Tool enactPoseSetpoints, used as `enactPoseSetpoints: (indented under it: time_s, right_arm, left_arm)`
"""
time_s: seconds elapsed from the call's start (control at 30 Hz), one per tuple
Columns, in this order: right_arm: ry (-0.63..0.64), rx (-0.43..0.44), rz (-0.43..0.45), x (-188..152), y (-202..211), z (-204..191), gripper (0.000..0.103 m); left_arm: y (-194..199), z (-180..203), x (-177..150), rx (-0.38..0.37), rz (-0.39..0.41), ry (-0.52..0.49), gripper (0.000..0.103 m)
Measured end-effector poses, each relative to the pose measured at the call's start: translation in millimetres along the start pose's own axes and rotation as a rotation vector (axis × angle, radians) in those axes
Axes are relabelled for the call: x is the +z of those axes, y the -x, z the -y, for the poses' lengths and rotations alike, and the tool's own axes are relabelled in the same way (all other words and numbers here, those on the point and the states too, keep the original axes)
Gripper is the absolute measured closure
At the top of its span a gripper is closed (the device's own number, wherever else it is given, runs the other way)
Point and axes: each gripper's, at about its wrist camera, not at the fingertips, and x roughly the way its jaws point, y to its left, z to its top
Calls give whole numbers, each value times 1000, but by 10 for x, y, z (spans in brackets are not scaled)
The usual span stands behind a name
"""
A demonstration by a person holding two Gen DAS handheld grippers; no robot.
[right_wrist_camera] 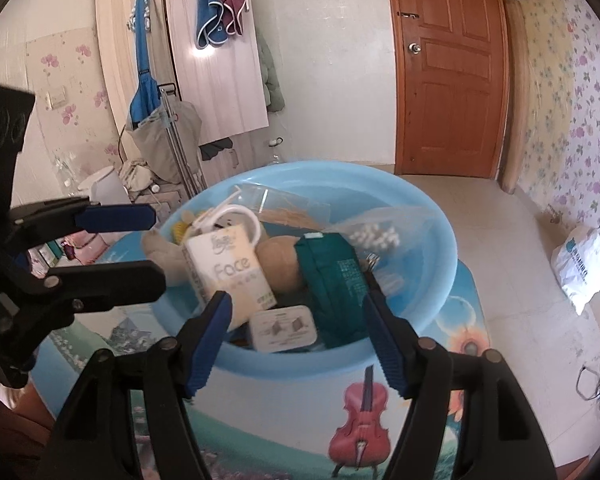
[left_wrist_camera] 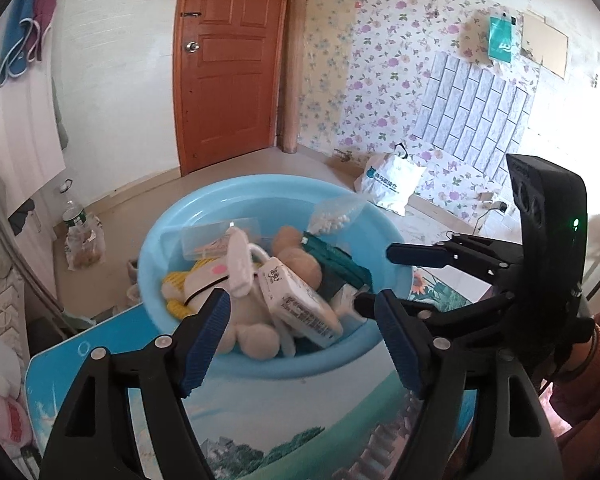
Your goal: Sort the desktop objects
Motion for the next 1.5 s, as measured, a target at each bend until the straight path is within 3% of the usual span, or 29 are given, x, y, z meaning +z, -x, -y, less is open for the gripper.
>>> enactPoseSetpoints:
  time_s: [0.1,0.23,0.37,0.5,0.63,0.7,0.8,1.03,1.17,1.4,1.5]
  right_arm:
    - [6,3,-3,-11,18,-37,35]
    - [9,23,-5,-5,10,-129,35]
    - [46,18,-6,53,-78,-293,35]
    - [52,4,-22,133,-226,-365,34]
    - [52,-28,-34,154,-300,-312,33]
    - [33,-50,-22,158,-272,-241,25]
    - [15,-80,-3,175,-199,-134,21]
    - [-69,-221,-11,180,-76,167,21]
    - [-82,-246,-29,151,-34,265,21]
    - [-81,-188,-38,197,27,119,20]
    - [-67,-161,-43,248,43,23,19]
  left_arm:
    - [58,-74,-68,20,-4,13,28]
    - [85,-186,-188,39,-24,45,19]
    - [115,-211,-229,63,-27,57,2]
    - [147,-274,-214,132,-24,66,1]
    - [189,-335,-233,124,-21,84,0]
    - [194,-341,-242,135,-21,77,0]
    - [207,-362,-254,137,-20,80,0]
    - [229,-372,-276,143,-17,91,0]
    - [246,-377,-278,146,-14,96,0]
    - [258,-409,-243,148,-15,100,0]
    - [208,-424,-204,119,-53,119,0]
